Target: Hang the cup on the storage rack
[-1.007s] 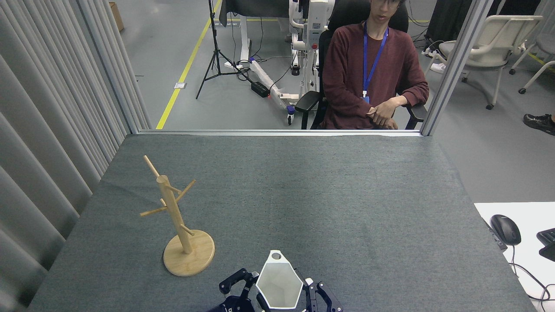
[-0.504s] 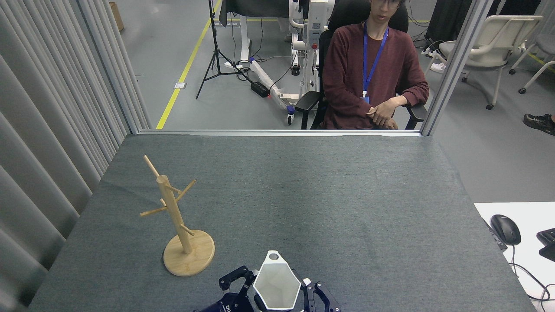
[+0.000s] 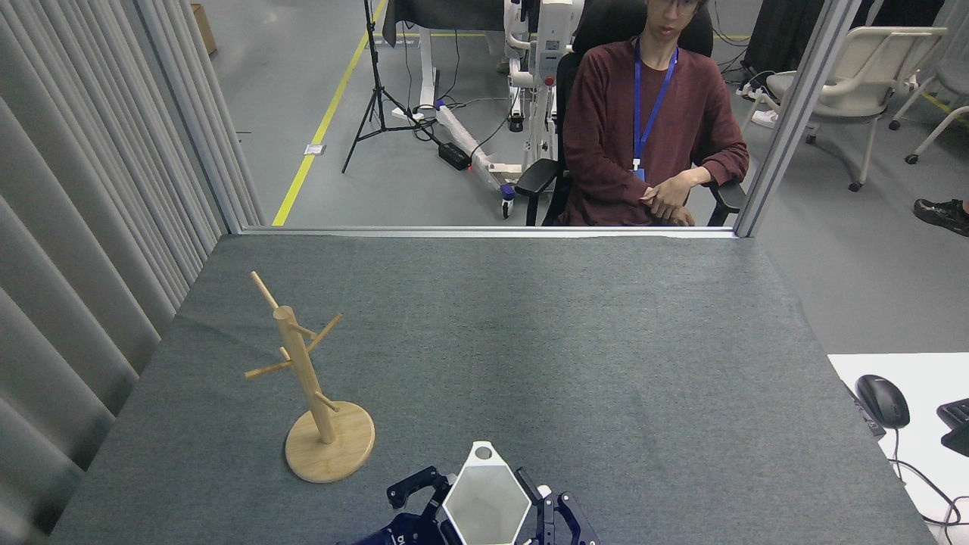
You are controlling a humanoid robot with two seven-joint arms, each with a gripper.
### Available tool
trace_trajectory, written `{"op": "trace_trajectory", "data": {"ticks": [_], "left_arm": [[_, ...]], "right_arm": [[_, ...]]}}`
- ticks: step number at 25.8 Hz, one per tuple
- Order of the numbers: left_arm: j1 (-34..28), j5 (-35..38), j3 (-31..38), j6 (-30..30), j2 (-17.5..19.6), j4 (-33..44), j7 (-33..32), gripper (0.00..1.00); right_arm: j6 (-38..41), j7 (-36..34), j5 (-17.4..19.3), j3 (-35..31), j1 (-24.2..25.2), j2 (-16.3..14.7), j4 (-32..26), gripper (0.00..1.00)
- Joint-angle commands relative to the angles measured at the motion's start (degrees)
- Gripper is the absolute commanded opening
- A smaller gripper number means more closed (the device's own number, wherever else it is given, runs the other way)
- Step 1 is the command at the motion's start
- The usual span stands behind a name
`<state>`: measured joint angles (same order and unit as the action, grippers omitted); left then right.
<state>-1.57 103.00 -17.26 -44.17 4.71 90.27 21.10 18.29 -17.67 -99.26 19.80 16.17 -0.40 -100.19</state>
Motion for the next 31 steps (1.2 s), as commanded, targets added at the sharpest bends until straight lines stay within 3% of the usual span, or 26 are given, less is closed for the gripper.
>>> {"op": "trace_trajectory", "data": {"ticks": [1, 5, 8, 10, 12, 15, 17, 19, 21, 23, 27, 29, 31], "left_arm": [[-0.01, 0.09, 0.03, 0.05, 0.03, 0.00, 0.17, 0.37], [-0.01, 0.09, 0.03, 0.13, 0.03, 0.00, 0.17, 0.37], [-0.01, 0.18, 0.03, 0.13, -0.06, 0.00, 0.17, 0.37], [-0.01, 0.18, 0.03, 0.22, -0.14, 0.09, 0.17, 0.37], [-0.10, 0.27, 0.12, 0.40, -0.06, 0.09, 0.17, 0.38], [-0.36, 0.18, 1.26, 0.49, -0.14, 0.26, 0.17, 0.38], [-1.94, 0.18, 2.50, 0.49, -0.14, 0.44, 0.17, 0.38], [-2.82, 0.18, 4.17, 0.40, -0.14, 0.44, 0.25, 0.38], [-3.61, 0.18, 6.98, 0.75, -0.58, 0.88, 0.25, 0.39], [-3.97, 0.09, 12.07, 1.80, -0.85, 2.19, 0.17, 0.39], [-5.46, -1.75, 26.13, 3.39, -0.93, 1.67, 0.69, 0.39], [-8.27, -6.76, 34.13, 2.95, -0.93, 2.11, 1.31, 0.39], [-10.73, -10.89, 37.65, 2.86, -0.32, 3.95, 1.31, 0.39]], "right_arm": [[0.52, -3.51, 0.56, 0.06, -0.09, 0.14, -0.98, 0.98], [2.80, -8.61, 3.28, 0.24, -0.44, 0.40, -2.64, 0.98], [2.63, -14.06, 9.61, -0.55, -2.81, 2.07, -2.73, 0.98], [-5.54, -12.13, 17.34, -3.63, -5.97, 3.57, -2.47, 0.98], [-17.58, -3.87, 21.83, -7.50, -9.05, 3.83, -1.15, 0.98], [-23.21, 9.75, 22.45, -15.40, -11.25, 3.65, 4.21, 0.98], [-20.49, 9.93, 22.62, -21.65, -10.37, 2.69, 5.18, 0.98], [-13.02, 8.79, 22.62, -27.10, -5.89, 1.19, 5.09, 0.98], [-6.16, 7.30, 22.36, -28.06, 0.35, -0.13, 3.51, 0.98], [-4.41, 7.03, 22.09, -27.89, 3.43, -2.23, 2.36, 0.98], [-4.41, 7.03, 21.65, -28.24, 4.05, -2.76, 2.37, 0.98], [-4.41, 7.03, 21.13, -28.24, 4.22, -2.76, 2.36, 0.98], [-4.41, 7.03, 21.04, -28.24, 4.05, -2.85, 2.45, 0.98]]}}
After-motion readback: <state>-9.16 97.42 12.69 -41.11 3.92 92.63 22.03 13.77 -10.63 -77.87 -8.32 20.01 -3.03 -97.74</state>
